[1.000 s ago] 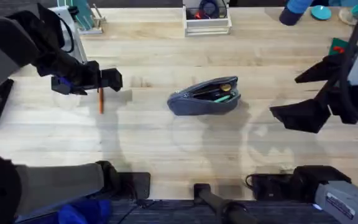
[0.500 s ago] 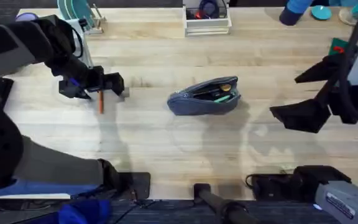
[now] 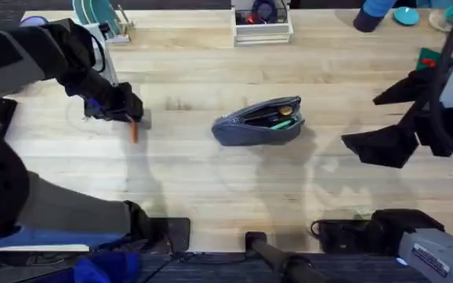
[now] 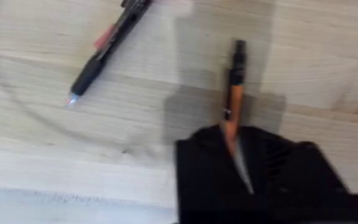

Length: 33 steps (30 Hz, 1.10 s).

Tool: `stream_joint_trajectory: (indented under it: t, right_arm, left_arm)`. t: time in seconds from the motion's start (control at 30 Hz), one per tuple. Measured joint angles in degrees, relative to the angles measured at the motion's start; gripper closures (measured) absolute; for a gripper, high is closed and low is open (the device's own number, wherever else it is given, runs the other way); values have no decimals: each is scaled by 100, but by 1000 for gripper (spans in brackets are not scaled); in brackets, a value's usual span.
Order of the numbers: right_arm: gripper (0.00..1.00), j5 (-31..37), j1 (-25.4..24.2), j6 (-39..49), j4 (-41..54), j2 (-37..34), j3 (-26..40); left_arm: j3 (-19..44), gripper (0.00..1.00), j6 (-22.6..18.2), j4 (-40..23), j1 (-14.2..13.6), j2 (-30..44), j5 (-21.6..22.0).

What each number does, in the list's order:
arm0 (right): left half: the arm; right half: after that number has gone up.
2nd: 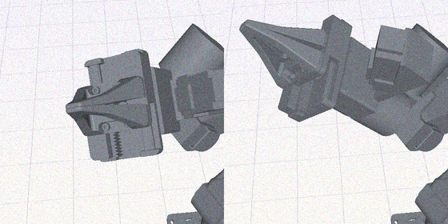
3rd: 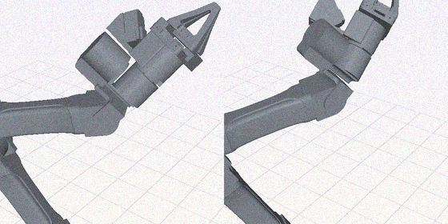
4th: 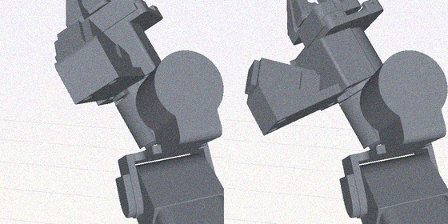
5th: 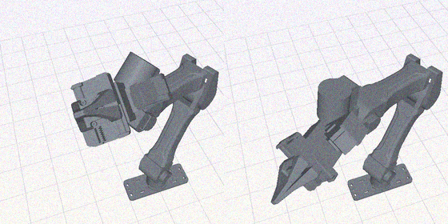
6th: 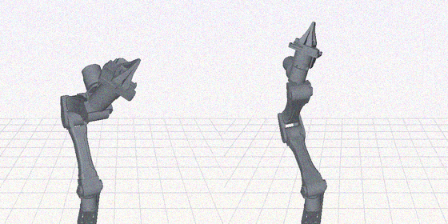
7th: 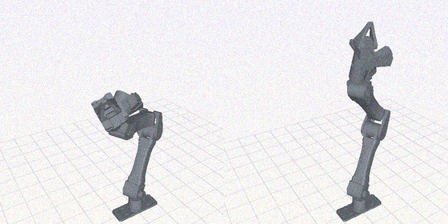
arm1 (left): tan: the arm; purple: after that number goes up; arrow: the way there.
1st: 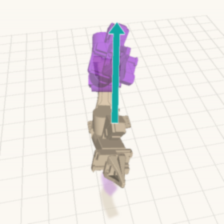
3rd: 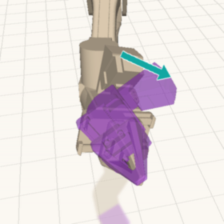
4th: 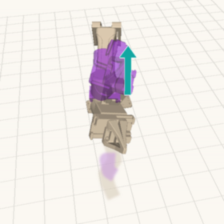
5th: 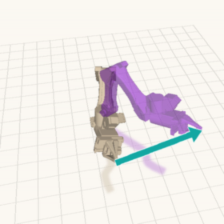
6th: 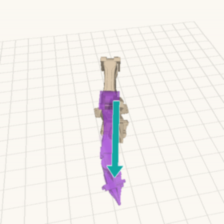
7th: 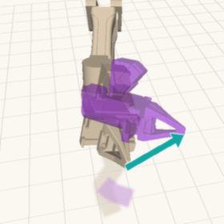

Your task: Unzip the bag, pick up the pens from the table one at a time and place them inside, then zip the bag closed.

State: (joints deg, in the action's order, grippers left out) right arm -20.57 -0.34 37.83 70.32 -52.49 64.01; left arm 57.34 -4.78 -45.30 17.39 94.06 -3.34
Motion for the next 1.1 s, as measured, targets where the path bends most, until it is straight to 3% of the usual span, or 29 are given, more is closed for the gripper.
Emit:
stream_joint_trajectory:
  t: [0.07, 0.57, 0.9, 1.1]
  right_arm:
    - [4, 2, 0, -1, 0, 0, 0]
    - [4, 2, 0, -1, 0, 0, 0]
    - [4, 2, 0, -1, 0, 0, 0]
    - [3, 2, 0, -7, 1, -1, 0]
  left_arm:
    - [6, 948, -21, 22, -22, 4, -28]
    - [32, 956, -14, -53, -20, 11, -32]
    - [646, 957, -197, -883, -44, 166, -292]
    - [1249, 958, -339, -1346, -394, -78, -443]
